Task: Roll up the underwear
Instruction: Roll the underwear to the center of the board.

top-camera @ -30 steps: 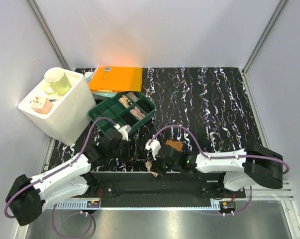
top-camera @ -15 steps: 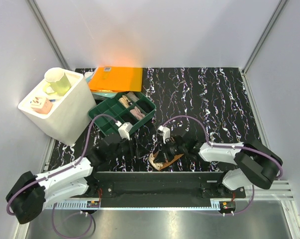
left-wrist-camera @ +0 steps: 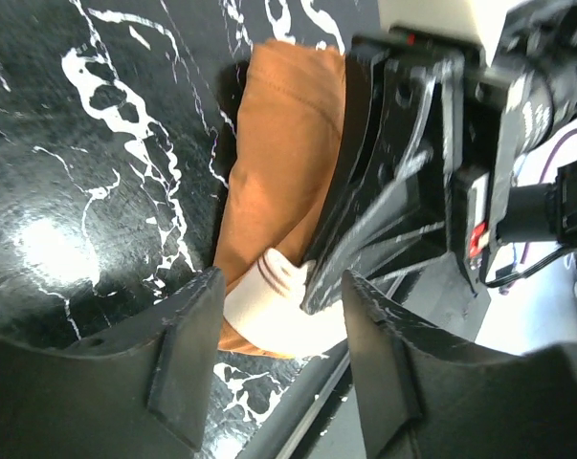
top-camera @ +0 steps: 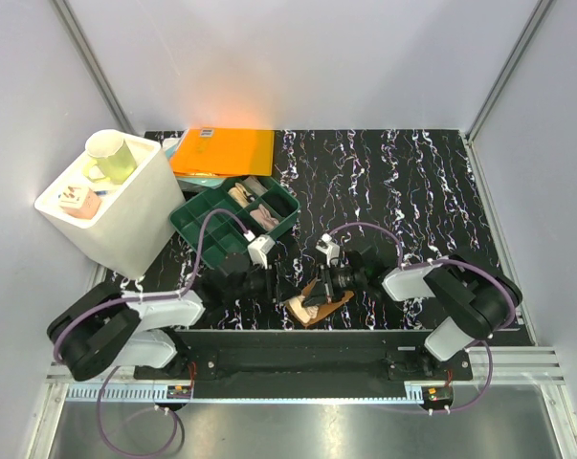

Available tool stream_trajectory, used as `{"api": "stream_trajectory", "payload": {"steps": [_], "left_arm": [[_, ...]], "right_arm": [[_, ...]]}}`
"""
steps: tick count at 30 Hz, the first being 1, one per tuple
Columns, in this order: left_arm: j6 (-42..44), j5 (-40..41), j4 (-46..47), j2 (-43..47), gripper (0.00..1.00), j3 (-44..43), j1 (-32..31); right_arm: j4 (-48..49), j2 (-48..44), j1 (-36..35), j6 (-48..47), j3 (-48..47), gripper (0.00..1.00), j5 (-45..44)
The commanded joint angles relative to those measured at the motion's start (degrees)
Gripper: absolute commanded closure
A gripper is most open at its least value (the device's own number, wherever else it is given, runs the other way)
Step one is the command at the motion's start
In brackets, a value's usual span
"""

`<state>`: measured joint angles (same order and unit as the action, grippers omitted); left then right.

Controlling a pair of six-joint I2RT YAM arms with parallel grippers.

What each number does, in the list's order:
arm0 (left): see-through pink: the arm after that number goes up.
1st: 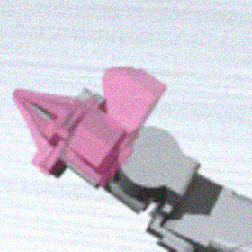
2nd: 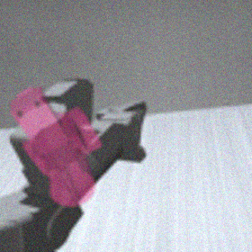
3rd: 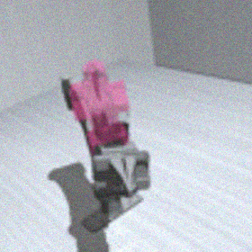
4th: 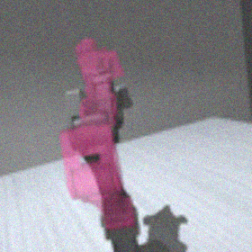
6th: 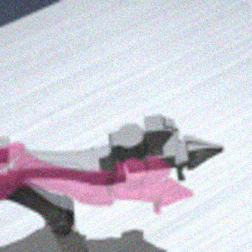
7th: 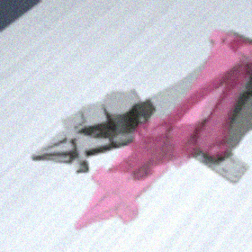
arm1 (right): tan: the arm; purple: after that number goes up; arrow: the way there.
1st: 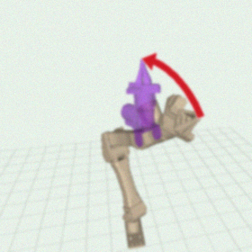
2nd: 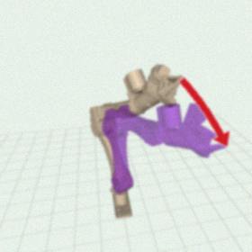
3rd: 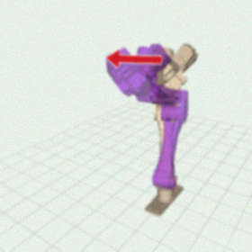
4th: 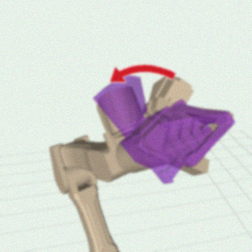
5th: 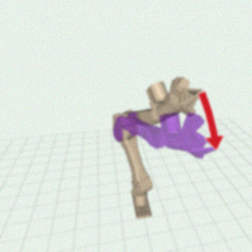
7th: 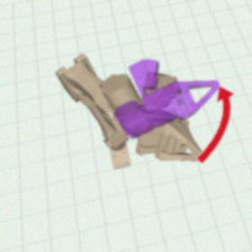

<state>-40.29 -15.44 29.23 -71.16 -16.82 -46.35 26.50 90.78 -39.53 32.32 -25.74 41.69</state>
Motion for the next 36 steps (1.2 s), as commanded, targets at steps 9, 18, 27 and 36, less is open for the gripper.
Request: {"api": "stream_trajectory", "payload": {"steps": [9, 18, 27, 36], "left_arm": [[1.18, -1.70, 13.13, -11.89, 0.57, -0.67, -1.20], [-1.28, 2.25, 6.46, -21.13, 0.94, -5.67, -3.84], [-2.16, 11.57, -9.19, -18.41, 1.00, -9.99, -8.32], [-6.20, 18.08, -13.94, -15.24, 1.00, -10.87, -13.76]], "right_arm": [[1.36, 4.40, 3.49, -0.15, 0.51, 1.00, 1.90], [-5.73, 3.09, 4.81, -0.94, -2.03, 0.64, 1.46], [-35.15, -16.41, 4.81, -1.65, -8.36, 0.26, -18.72], [-41.01, -32.42, 1.66, 19.44, 0.24, 0.13, -30.87]]}}
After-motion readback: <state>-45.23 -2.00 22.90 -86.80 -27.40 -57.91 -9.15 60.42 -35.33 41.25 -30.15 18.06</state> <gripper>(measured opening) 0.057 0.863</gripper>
